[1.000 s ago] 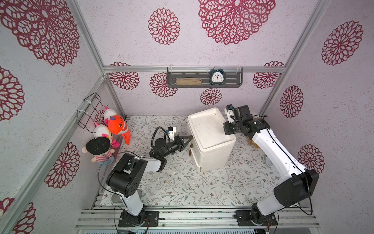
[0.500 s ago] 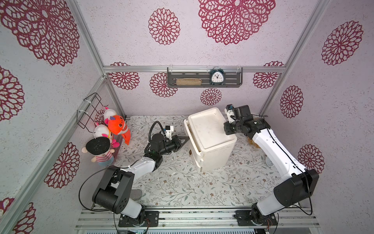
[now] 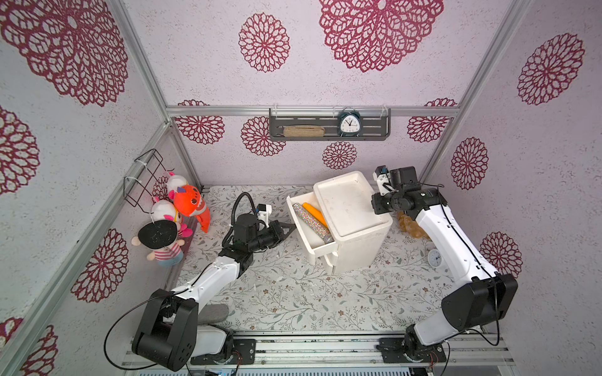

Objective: Take the microphone out of the drawer
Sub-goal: Open the drawer in the storage box.

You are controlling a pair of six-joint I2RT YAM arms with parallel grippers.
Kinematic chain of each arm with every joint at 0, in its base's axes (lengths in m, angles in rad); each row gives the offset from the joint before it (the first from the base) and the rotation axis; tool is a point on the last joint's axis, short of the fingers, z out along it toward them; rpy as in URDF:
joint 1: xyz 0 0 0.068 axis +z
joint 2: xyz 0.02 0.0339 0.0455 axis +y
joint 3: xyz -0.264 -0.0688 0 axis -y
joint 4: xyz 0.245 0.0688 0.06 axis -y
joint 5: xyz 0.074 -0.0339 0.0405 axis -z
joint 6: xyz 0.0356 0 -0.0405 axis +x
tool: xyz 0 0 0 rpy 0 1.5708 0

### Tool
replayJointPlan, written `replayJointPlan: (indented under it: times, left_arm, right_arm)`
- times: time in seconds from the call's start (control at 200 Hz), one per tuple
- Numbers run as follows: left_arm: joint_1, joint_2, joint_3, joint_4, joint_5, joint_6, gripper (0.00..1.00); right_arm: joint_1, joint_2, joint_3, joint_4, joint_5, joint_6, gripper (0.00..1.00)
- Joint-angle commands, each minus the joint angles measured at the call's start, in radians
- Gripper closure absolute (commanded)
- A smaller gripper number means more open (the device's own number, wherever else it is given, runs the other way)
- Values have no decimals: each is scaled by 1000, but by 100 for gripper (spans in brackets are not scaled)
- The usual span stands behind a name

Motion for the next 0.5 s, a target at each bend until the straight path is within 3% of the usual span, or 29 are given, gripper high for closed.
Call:
replayJointPlan:
  times: [0.0, 0.29, 0.39, 0.49]
  left_arm:
    - [23, -50, 7, -190, -21, 80, 100]
    - [50, -114, 35, -336, -61, 156, 99]
    - [50, -105, 50, -338, -47, 164, 93]
    - [49, -91, 68, -360, -33, 177, 79]
  right_arm:
    - [-51, -66, 9, 137, 144, 26, 100]
    - [-50, -67, -2, 165, 104, 19, 100]
    - [-50, -73, -11, 177, 78, 8, 100]
    - [-49, -74, -11, 176, 63, 1, 100]
